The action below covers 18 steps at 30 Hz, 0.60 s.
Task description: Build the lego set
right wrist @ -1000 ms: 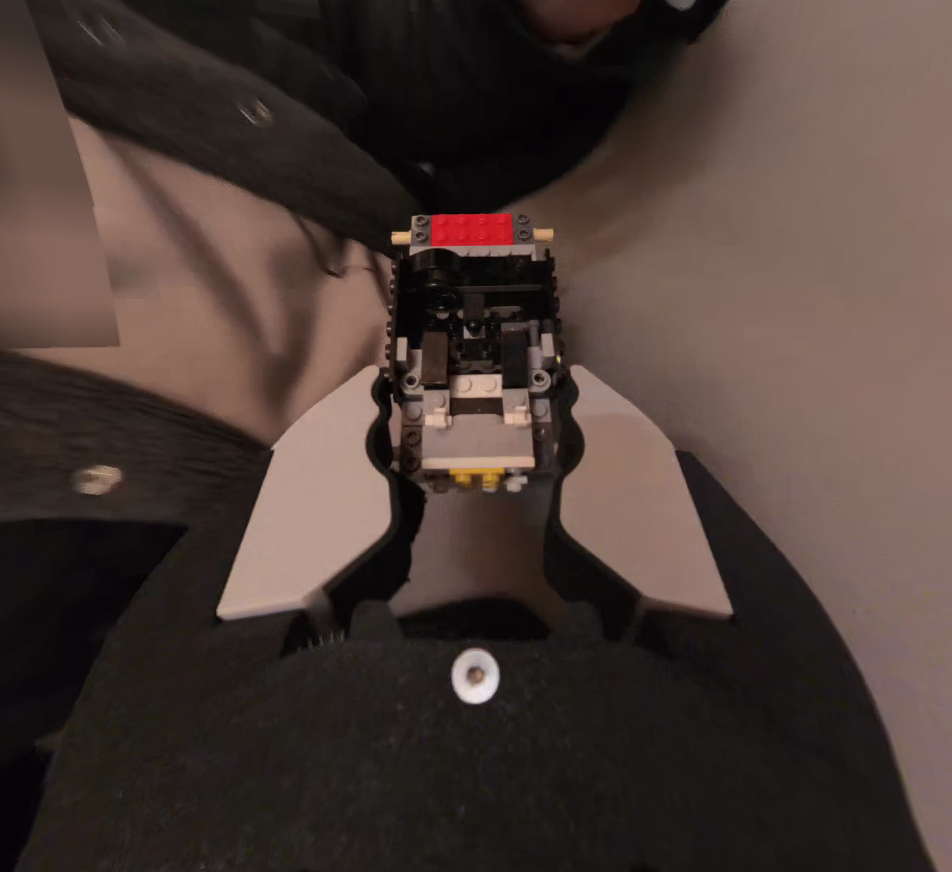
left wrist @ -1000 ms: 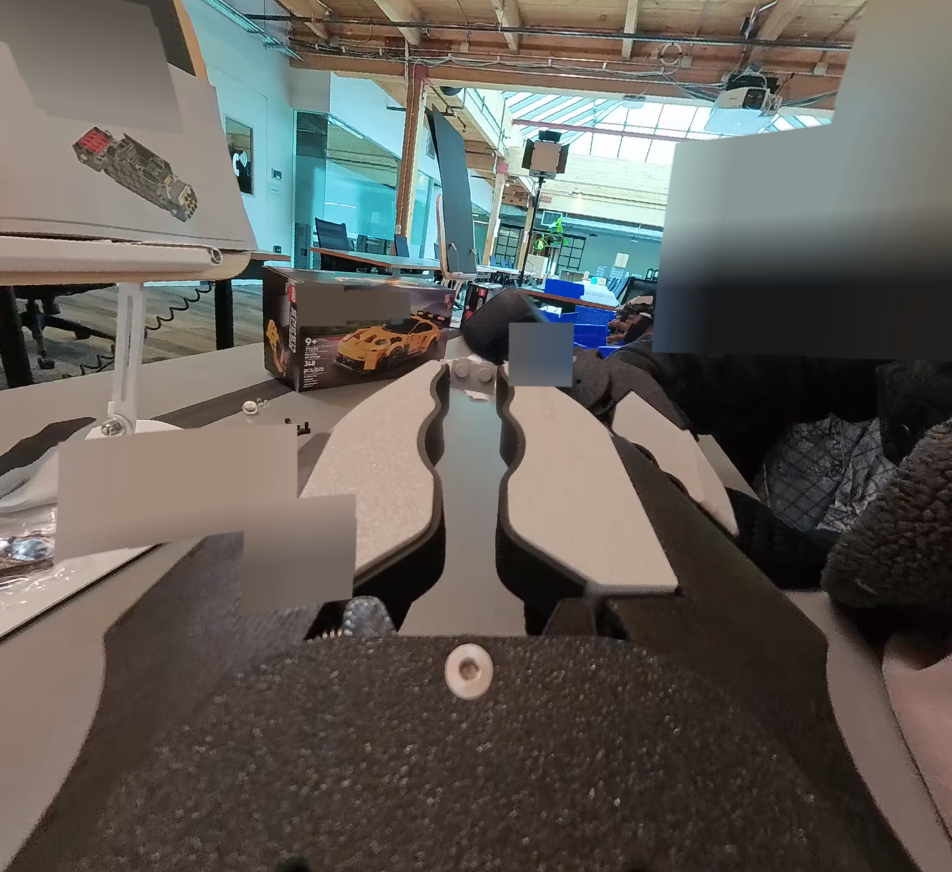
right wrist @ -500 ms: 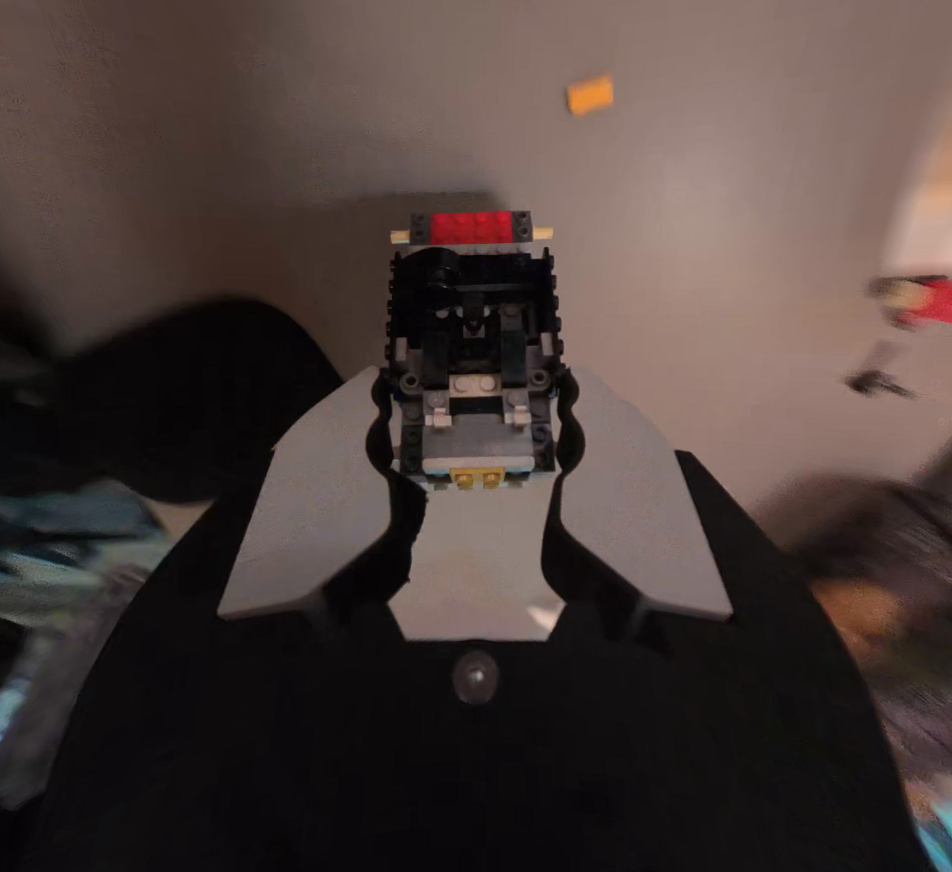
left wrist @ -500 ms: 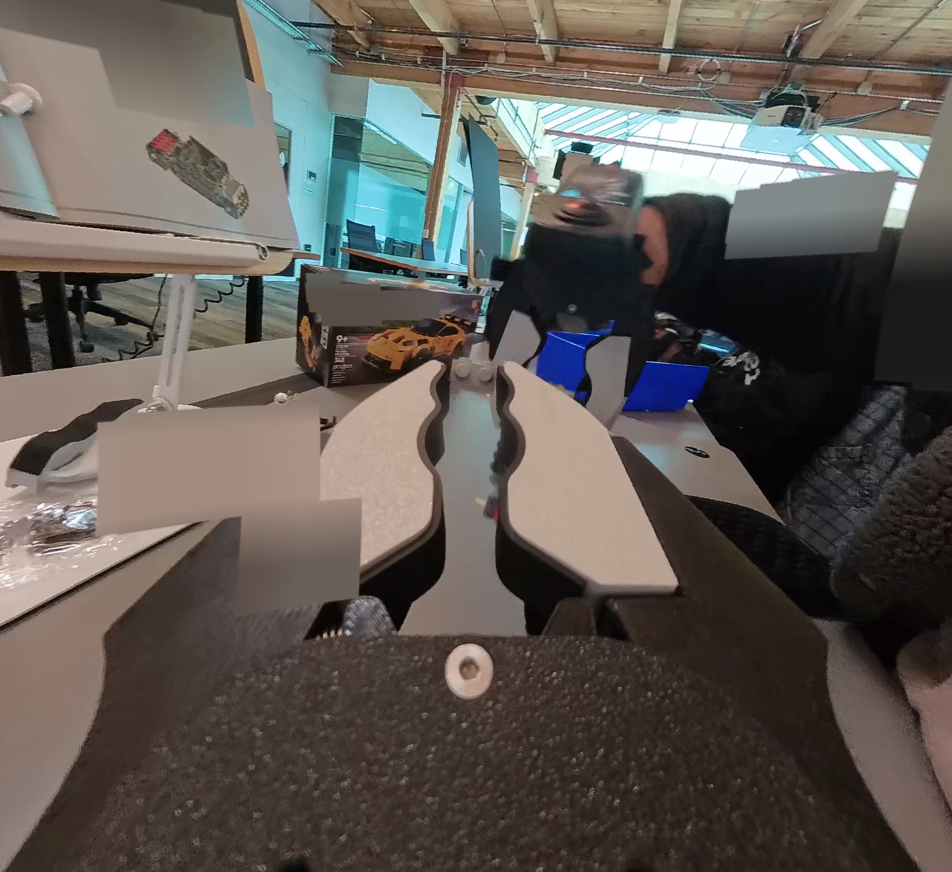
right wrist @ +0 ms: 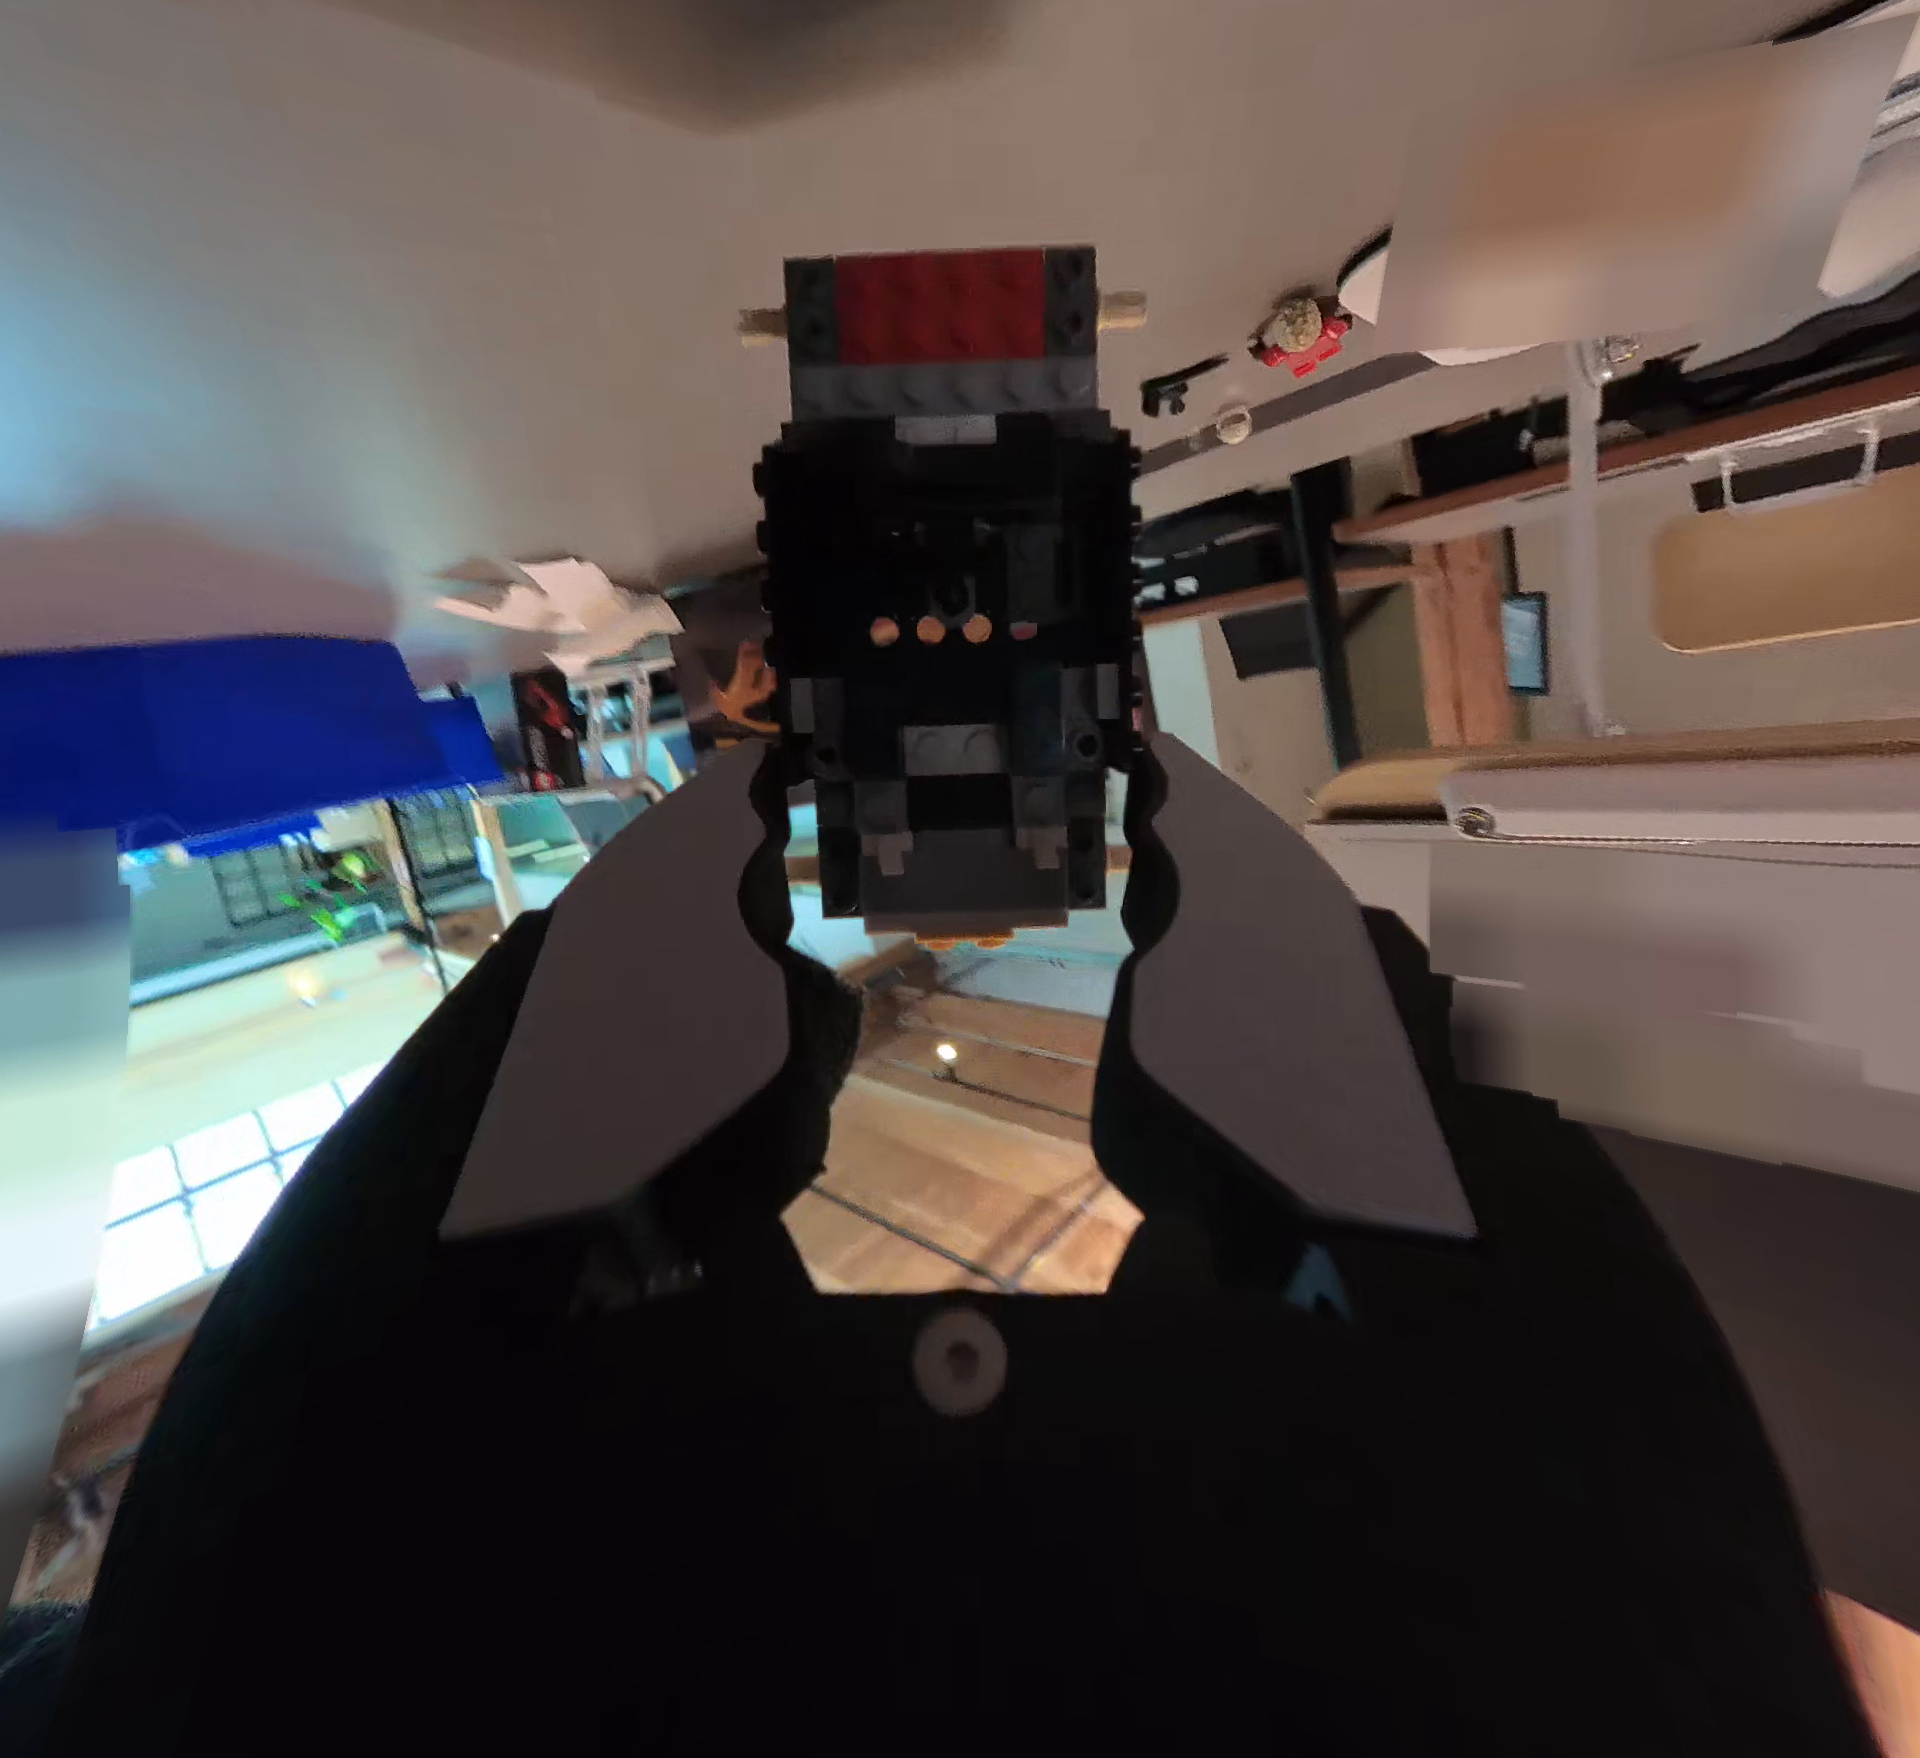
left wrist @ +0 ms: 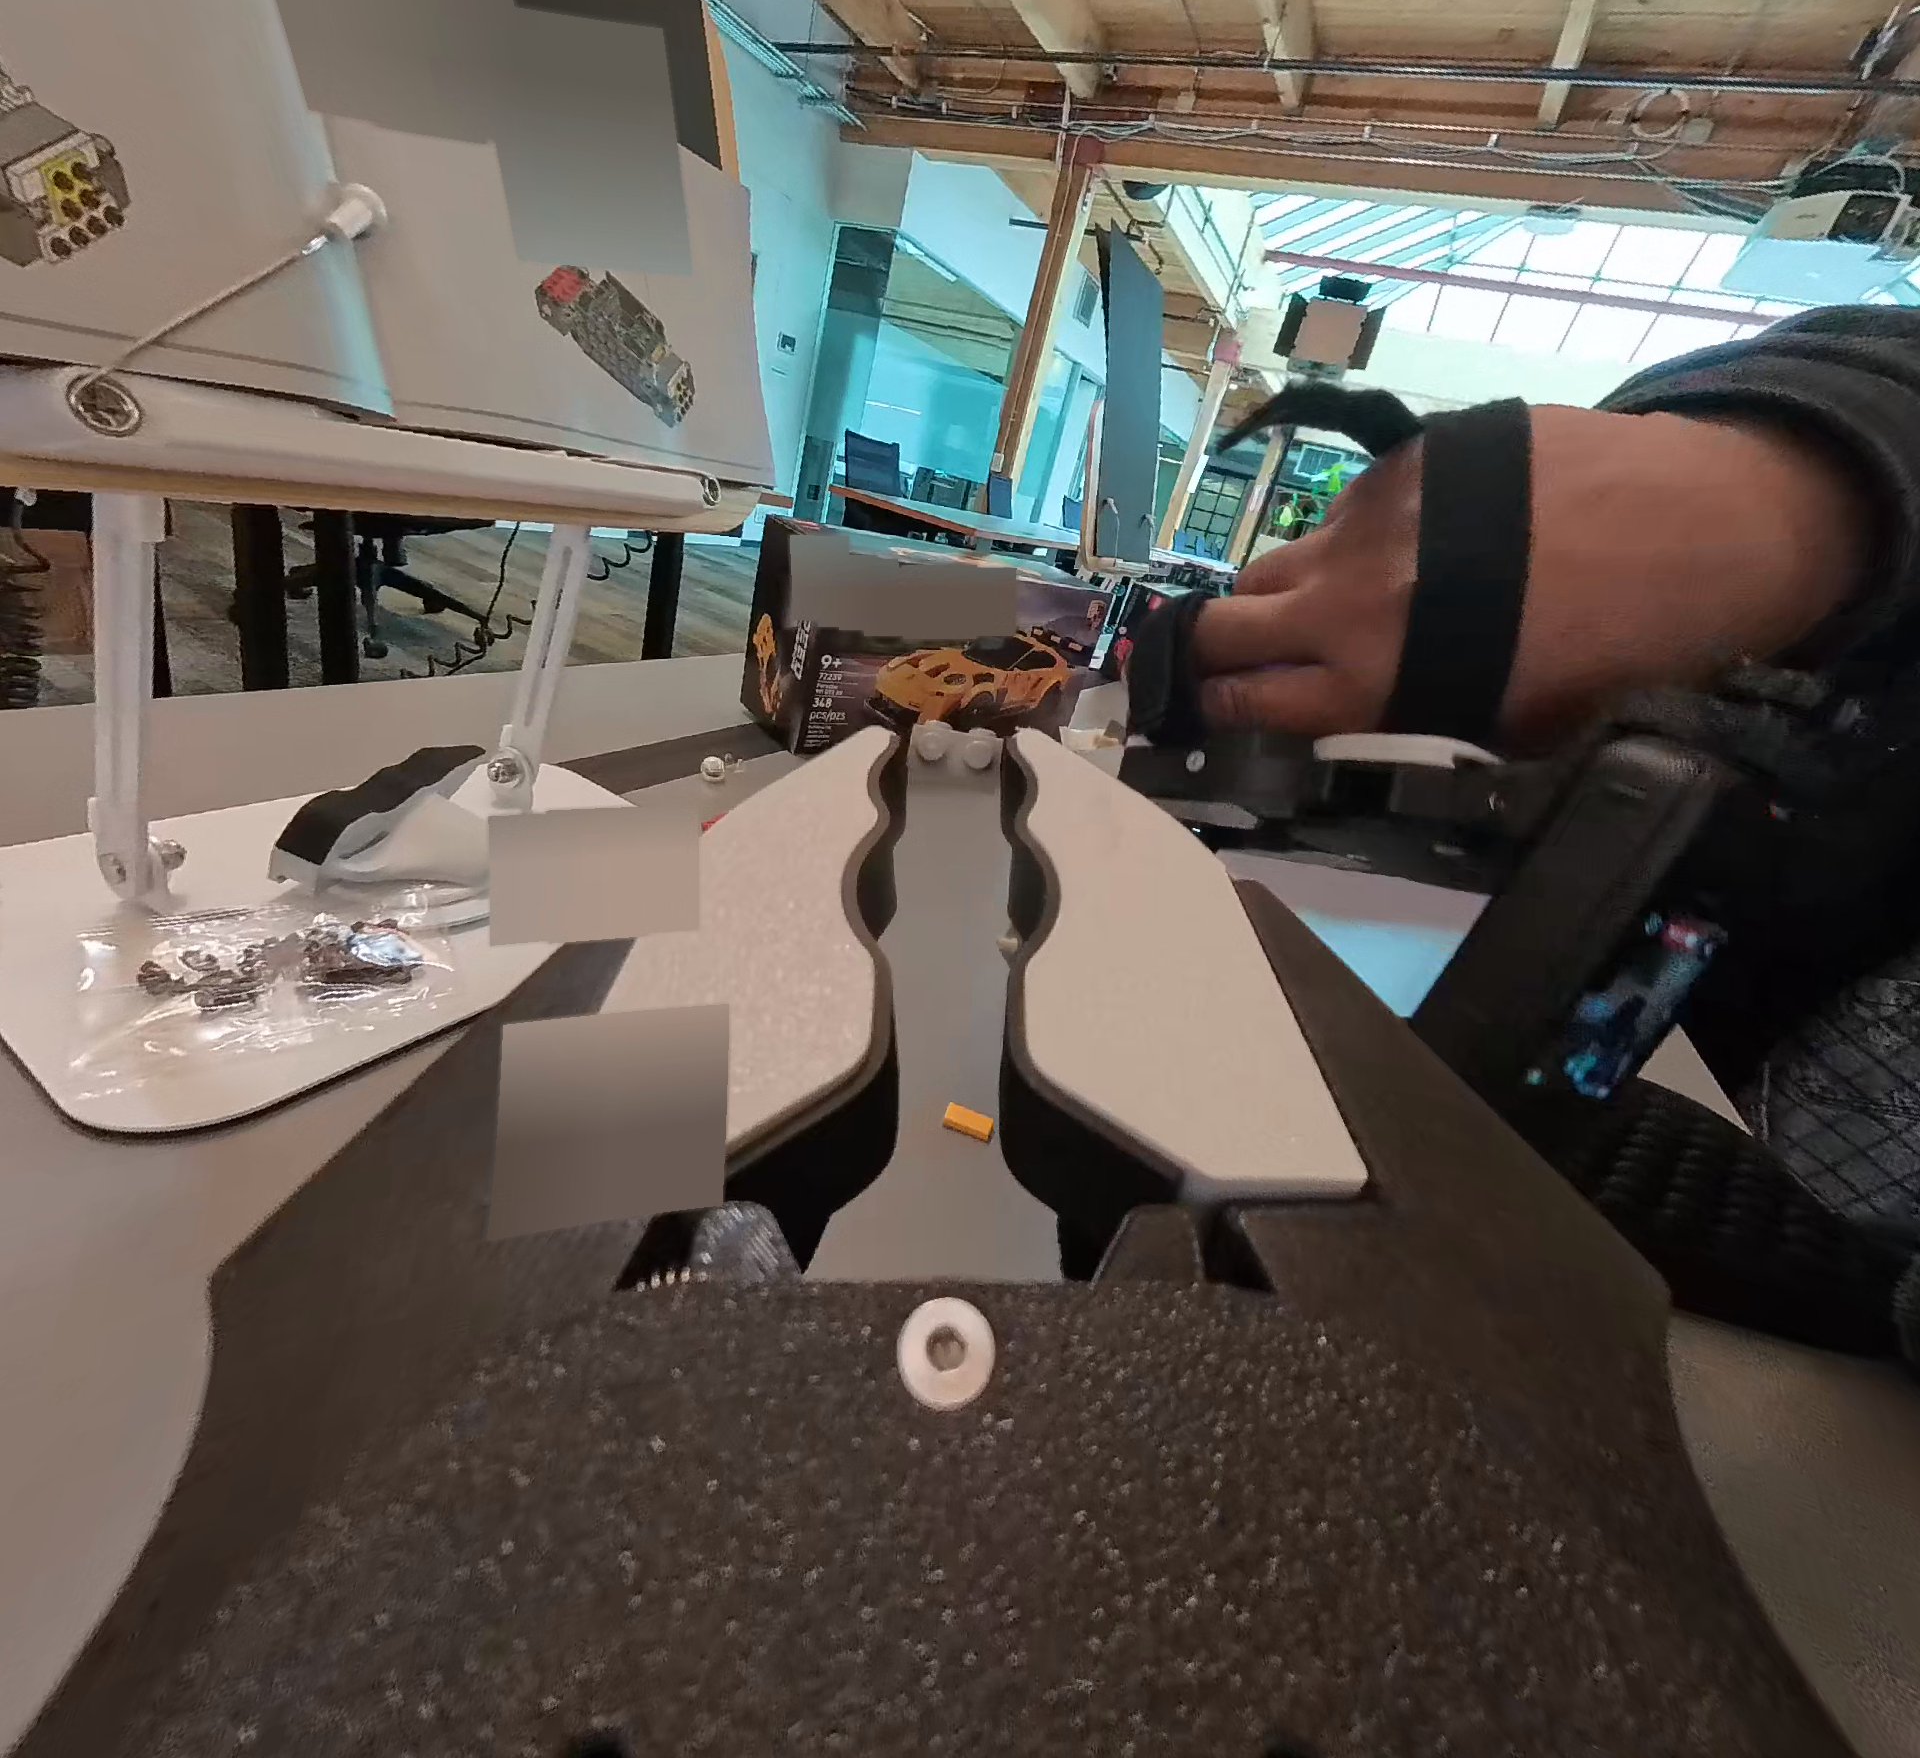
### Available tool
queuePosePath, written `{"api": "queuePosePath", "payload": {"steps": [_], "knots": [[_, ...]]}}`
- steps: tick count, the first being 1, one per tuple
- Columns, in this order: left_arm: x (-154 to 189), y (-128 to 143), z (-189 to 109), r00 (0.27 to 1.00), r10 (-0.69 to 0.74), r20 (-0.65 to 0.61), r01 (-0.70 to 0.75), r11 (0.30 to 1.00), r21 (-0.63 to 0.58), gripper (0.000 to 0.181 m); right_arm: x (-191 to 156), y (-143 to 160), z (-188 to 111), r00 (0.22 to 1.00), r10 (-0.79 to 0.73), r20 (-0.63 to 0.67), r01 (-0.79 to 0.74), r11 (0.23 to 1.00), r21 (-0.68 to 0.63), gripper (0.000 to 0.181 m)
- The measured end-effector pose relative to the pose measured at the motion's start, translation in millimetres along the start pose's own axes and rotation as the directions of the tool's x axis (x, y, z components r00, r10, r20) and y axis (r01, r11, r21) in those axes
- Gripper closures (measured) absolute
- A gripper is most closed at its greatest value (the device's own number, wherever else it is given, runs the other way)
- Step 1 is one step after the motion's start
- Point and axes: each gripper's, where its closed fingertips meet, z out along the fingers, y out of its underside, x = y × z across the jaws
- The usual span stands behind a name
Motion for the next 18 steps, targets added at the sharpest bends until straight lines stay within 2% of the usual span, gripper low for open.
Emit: {"api": "queuePosePath", "payload": {"steps": [5,12,14,18], "knots": [[1,2,1,1.0,0.001,-0.004,-0.001,1.0,-0.009,0.165,6,-3,-11,0.993,-0.077,-0.084,0.07,0.994,-0.081,0.119],[3,4,2,1.0,0.008,-0.008,-0.008,1.0,-0.021,0.165,27,6,-27,0.971,-0.056,-0.233,0.03,0.993,-0.114,0.118],[3,5,2,1.0,0.007,-0.007,-0.007,1.0,-0.022,0.165,37,3,-30,0.95,-0.03,-0.312,0.008,0.997,-0.071,0.118],[3,4,2,1.0,0.008,-0.005,-0.009,1.0,-0.021,0.165,62,-16,-47,0.835,0.137,-0.533,-0.027,0.978,0.208,0.119]]}}
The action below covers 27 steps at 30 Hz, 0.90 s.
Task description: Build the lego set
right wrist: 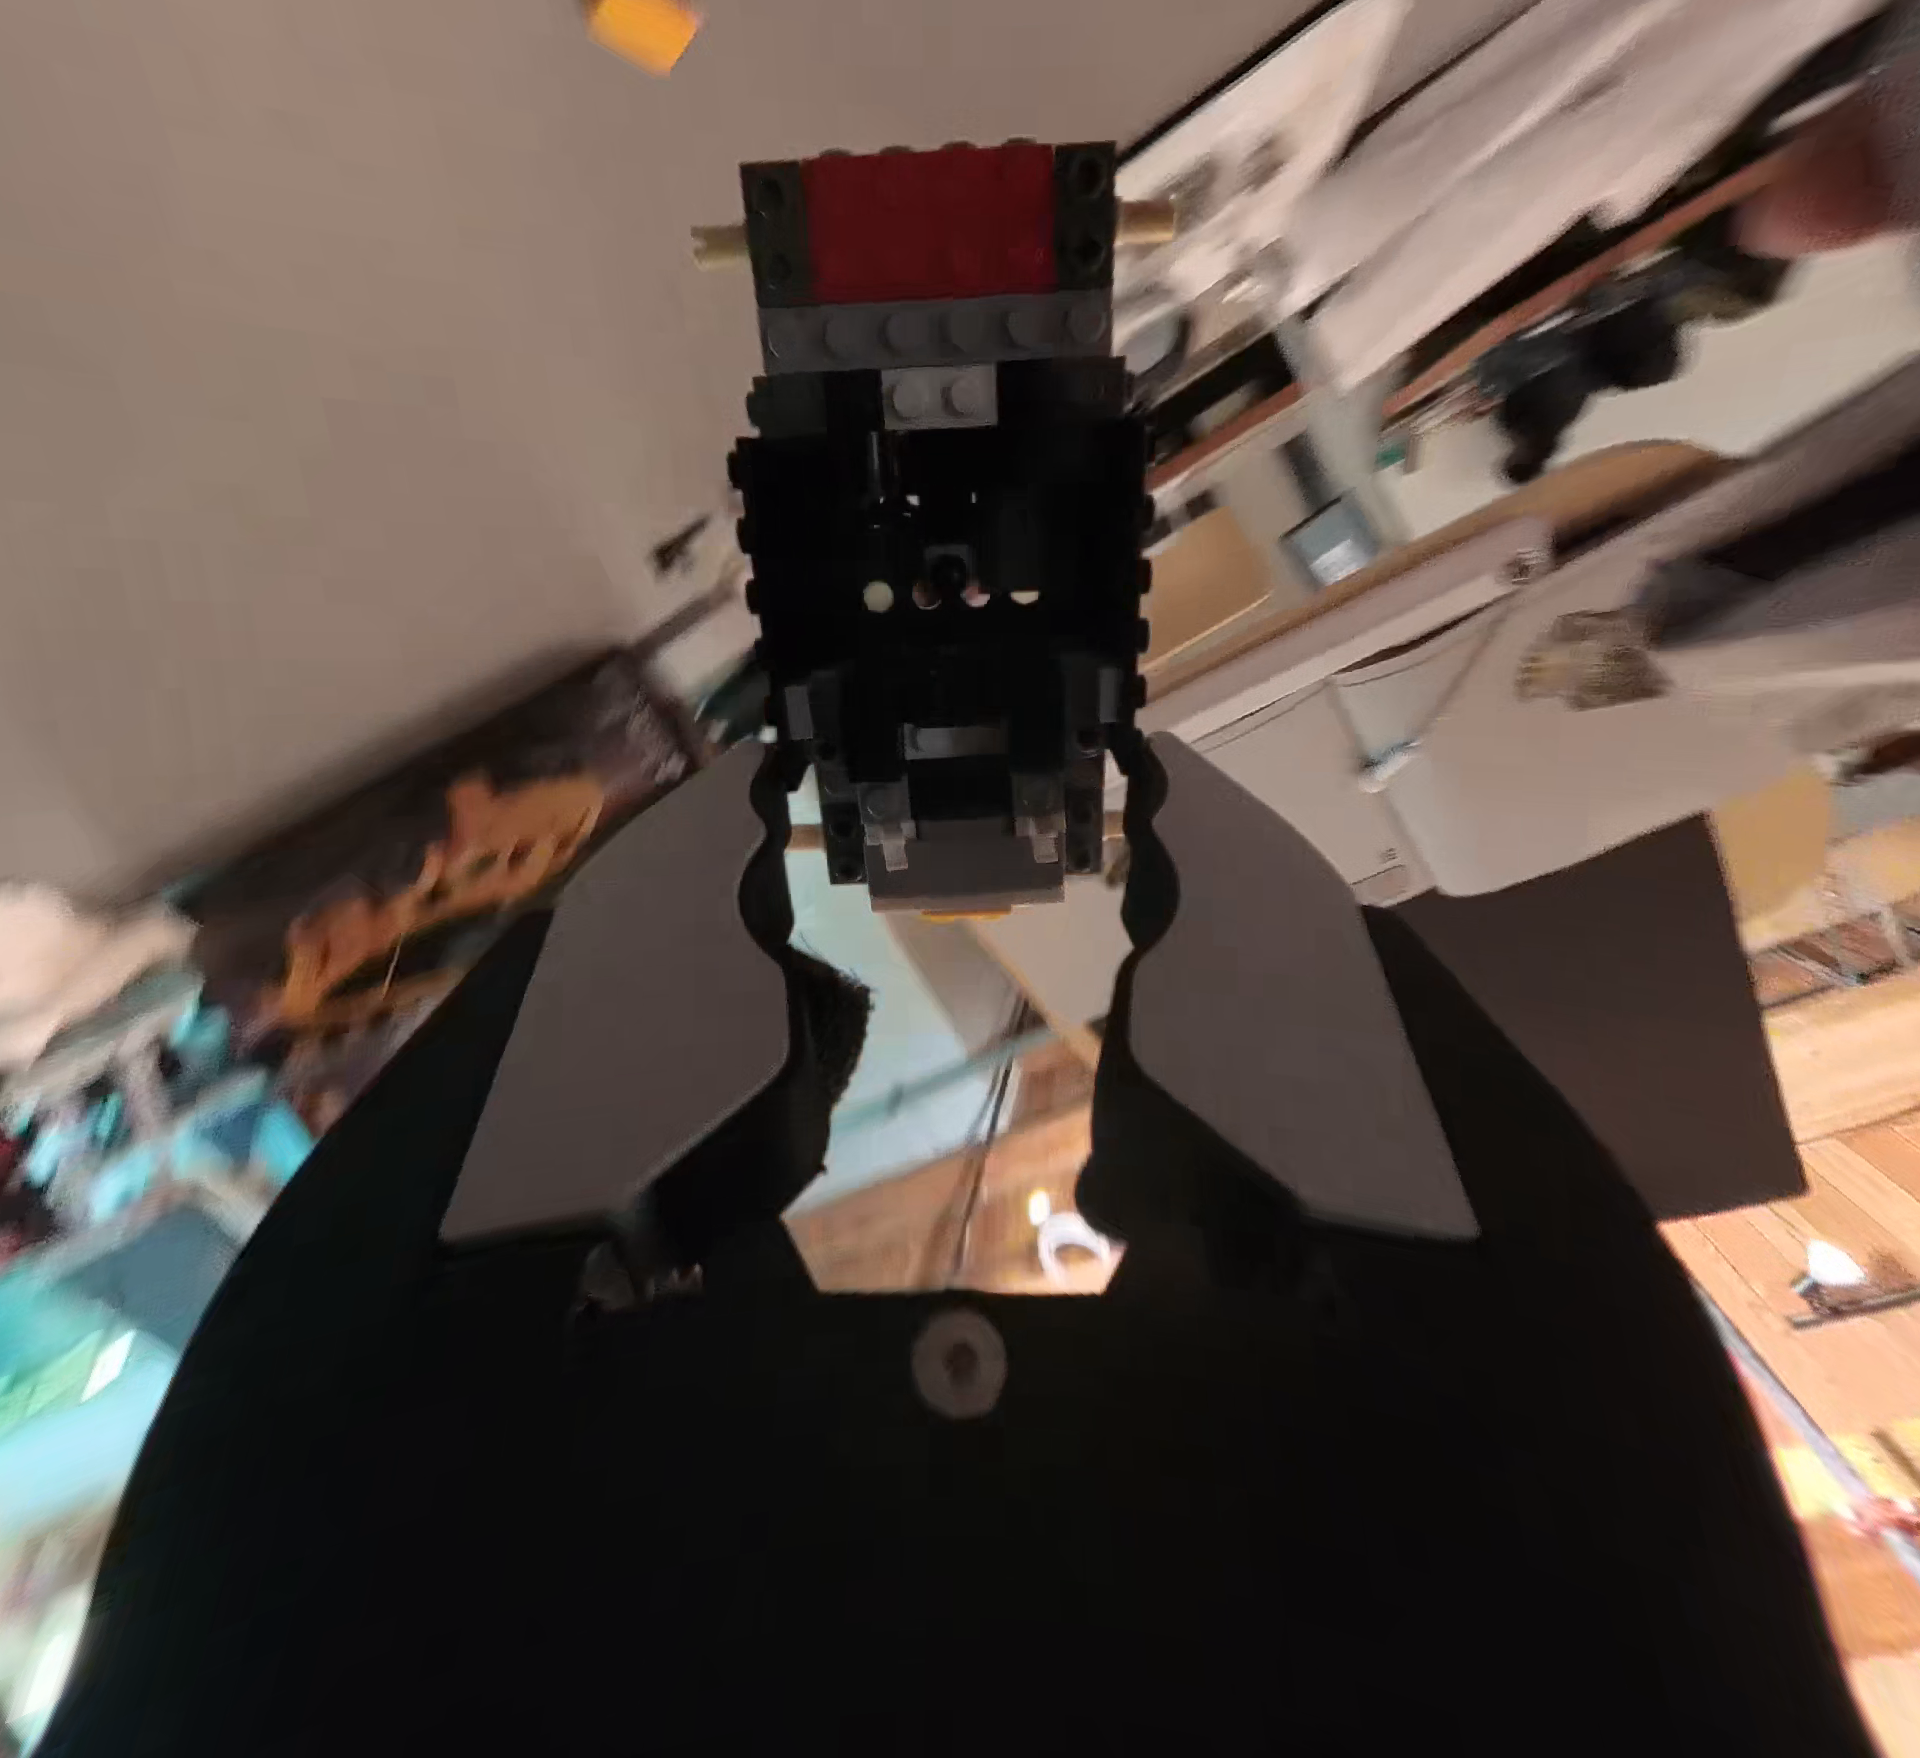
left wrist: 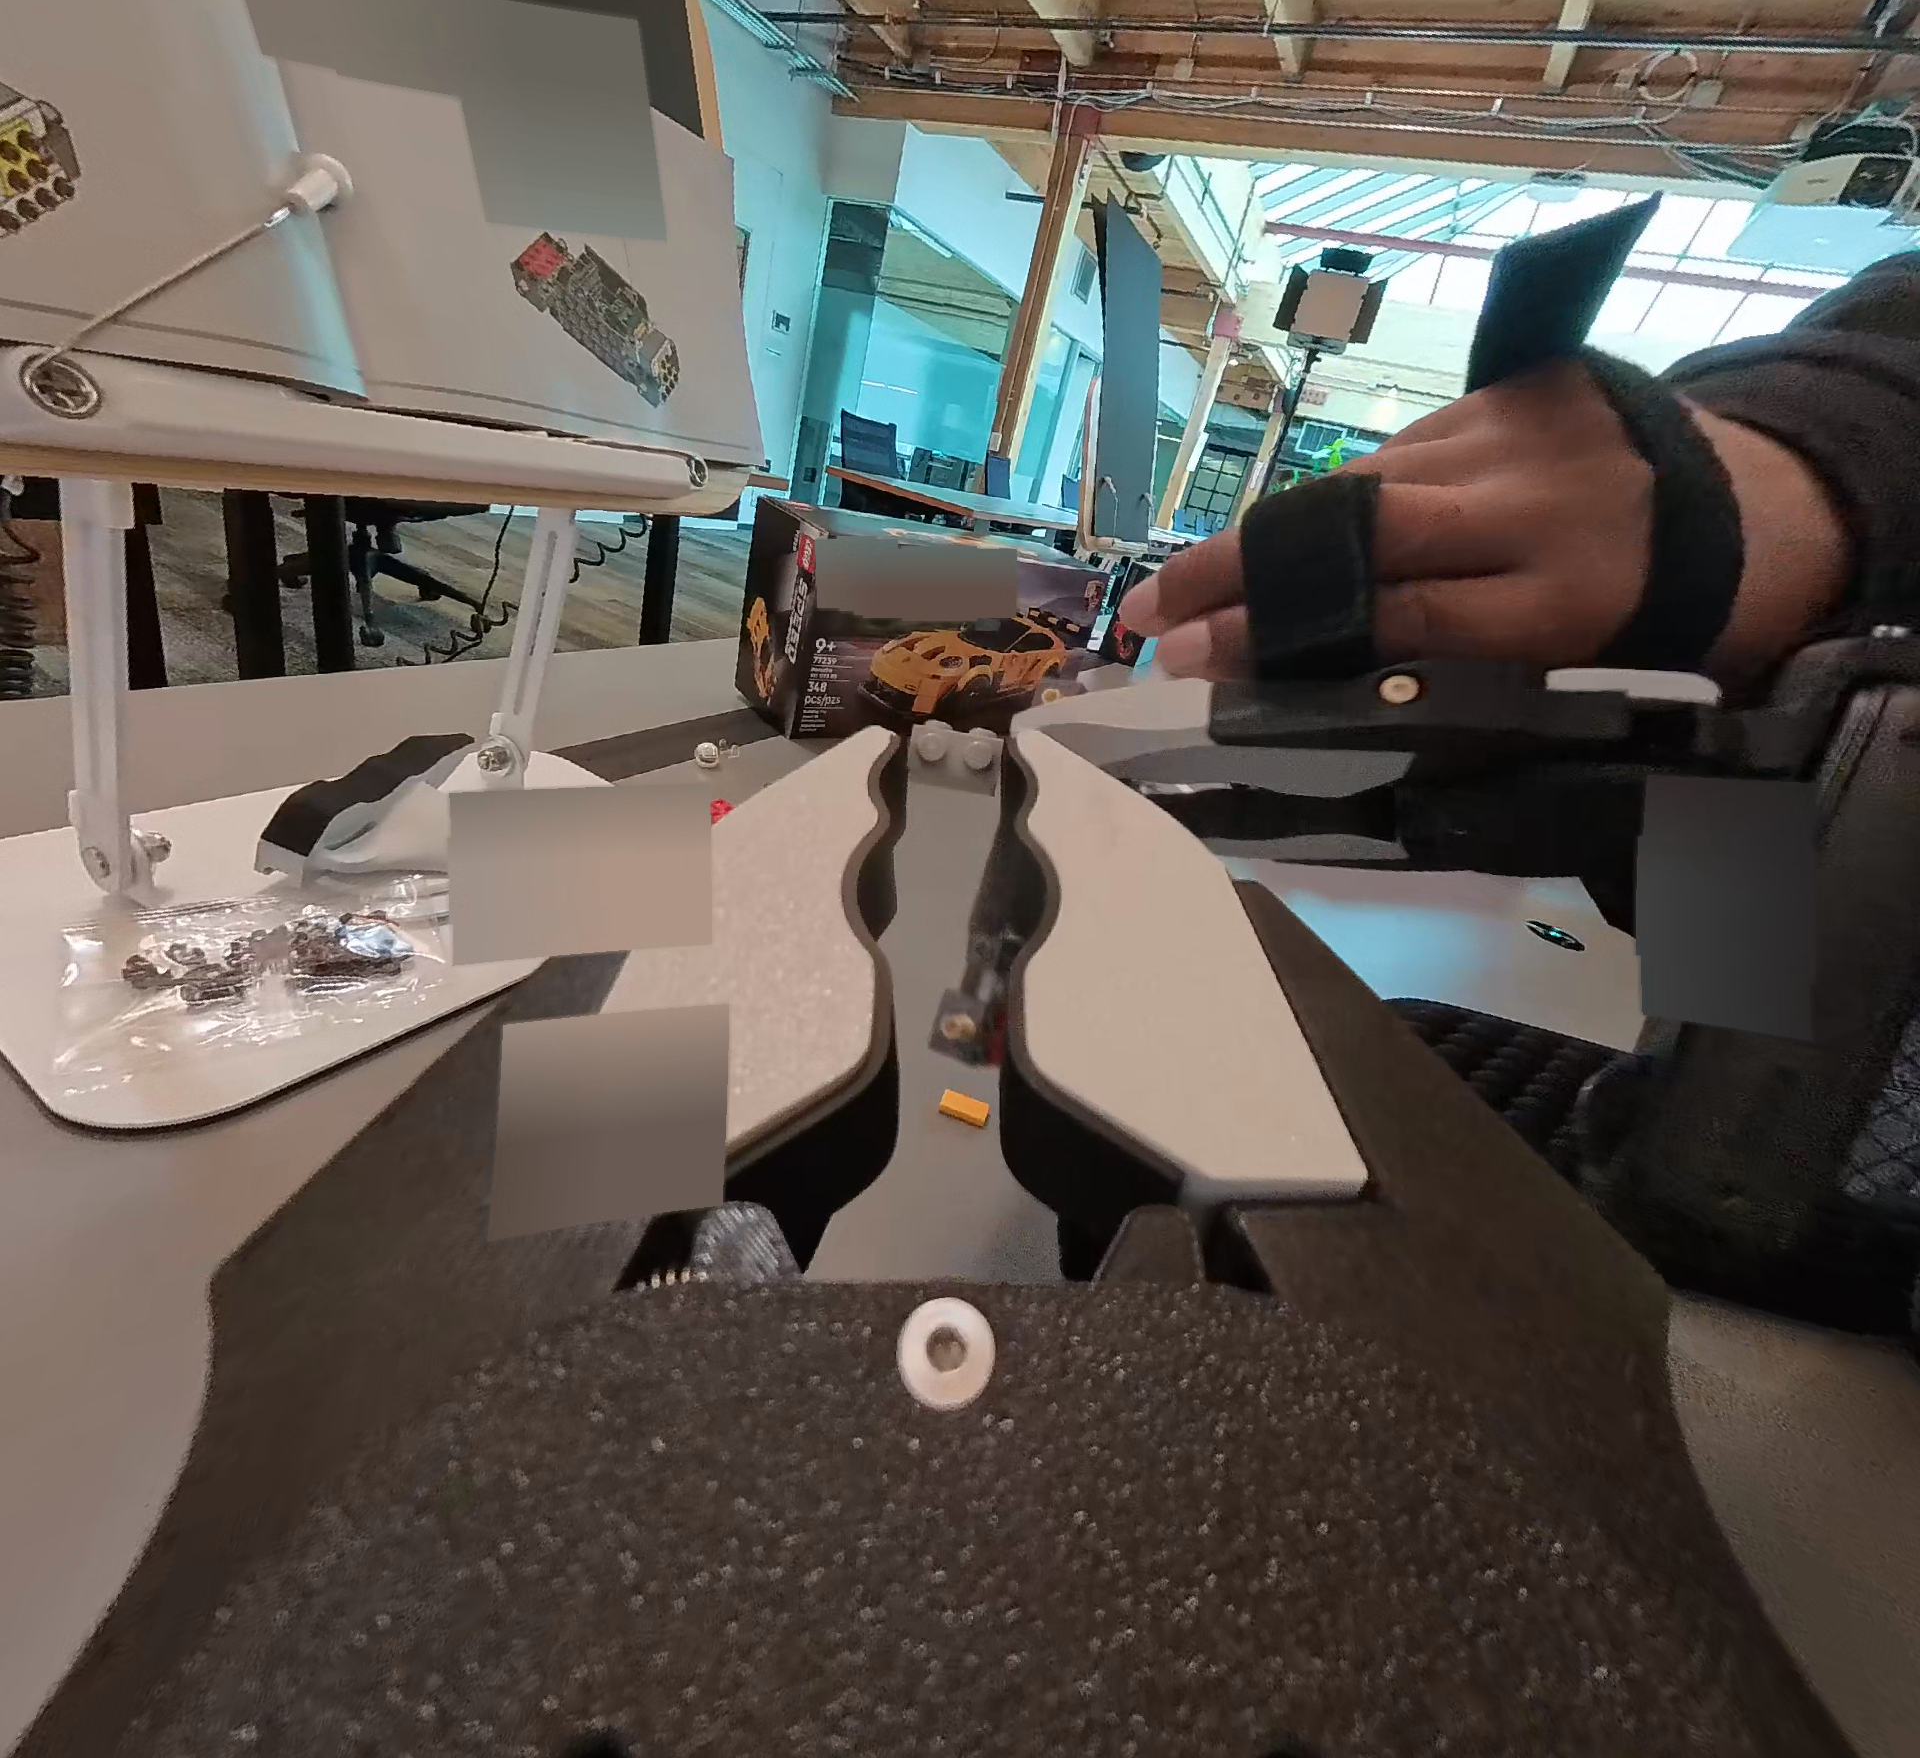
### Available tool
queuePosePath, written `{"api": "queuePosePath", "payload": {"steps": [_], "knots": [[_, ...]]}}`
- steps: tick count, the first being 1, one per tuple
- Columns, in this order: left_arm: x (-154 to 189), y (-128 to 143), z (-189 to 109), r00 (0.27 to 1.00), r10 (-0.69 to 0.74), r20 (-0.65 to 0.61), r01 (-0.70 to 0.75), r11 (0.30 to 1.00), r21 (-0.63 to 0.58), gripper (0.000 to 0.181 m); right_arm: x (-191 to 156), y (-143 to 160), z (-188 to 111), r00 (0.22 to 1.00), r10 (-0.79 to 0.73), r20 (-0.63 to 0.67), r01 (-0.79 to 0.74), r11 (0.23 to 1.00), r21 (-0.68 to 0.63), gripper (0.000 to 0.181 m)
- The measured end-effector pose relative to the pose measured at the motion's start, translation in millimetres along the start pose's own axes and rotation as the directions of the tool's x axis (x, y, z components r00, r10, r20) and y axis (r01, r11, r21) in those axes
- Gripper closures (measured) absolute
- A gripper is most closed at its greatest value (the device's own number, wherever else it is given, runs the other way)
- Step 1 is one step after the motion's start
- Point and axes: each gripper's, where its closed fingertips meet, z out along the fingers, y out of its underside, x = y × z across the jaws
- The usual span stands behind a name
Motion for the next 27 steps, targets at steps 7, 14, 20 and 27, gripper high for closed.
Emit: {"api": "queuePosePath", "payload": {"steps": [7,14,20,27], "knots": [[-1,-2,-1,1.0,0.009,0.013,-0.009,1.0,0.009,0.165,16,-11,-16,0.904,0.305,-0.3,-0.222,0.934,0.281,0.119],[-4,-3,-2,1.0,0.007,0.025,-0.008,1.0,0.015,0.165,20,-2,-11,0.662,0.681,-0.312,-0.544,0.724,0.424,0.119],[-4,-6,-3,1.0,-0.006,0.024,0.005,1.0,0.029,0.165,20,-12,-4,0.529,0.815,-0.237,-0.676,0.573,0.463,0.119],[-5,-4,-2,1.0,-0.022,0.017,0.022,1.0,0.022,0.164,-47,-63,17,0.667,0.696,0.266,-0.744,0.607,0.279,0.118]]}}
